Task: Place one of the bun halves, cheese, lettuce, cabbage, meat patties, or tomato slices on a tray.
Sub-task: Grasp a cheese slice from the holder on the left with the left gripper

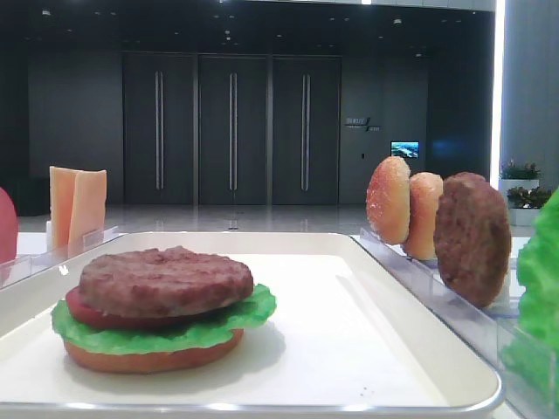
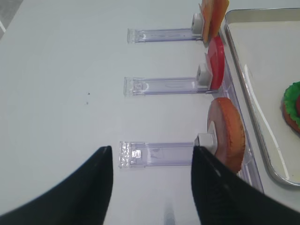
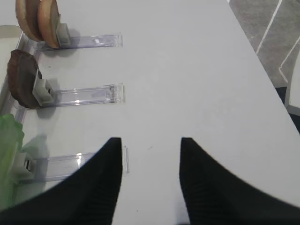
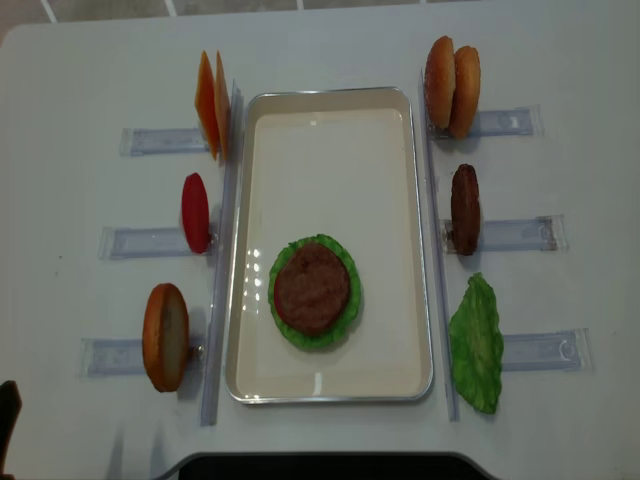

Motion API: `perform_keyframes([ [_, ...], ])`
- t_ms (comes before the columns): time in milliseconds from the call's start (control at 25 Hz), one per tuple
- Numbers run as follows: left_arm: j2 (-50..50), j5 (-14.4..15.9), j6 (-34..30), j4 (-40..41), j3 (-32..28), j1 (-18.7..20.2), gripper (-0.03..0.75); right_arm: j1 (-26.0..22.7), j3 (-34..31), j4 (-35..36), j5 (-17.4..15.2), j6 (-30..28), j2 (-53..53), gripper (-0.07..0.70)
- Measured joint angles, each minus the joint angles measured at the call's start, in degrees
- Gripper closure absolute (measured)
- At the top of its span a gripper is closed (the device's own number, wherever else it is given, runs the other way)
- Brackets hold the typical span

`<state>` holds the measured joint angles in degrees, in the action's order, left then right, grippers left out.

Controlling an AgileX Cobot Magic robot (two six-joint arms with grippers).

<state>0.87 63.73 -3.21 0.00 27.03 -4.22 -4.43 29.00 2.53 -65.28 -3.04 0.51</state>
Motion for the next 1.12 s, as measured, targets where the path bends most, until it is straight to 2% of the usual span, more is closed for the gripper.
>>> perform_keyframes([
  [1120,0.0,0.0,-0.12,-0.77,0.0,0.0,0.323,0.0,0.0,0.0,0.0,0.0,0.0,0.346],
])
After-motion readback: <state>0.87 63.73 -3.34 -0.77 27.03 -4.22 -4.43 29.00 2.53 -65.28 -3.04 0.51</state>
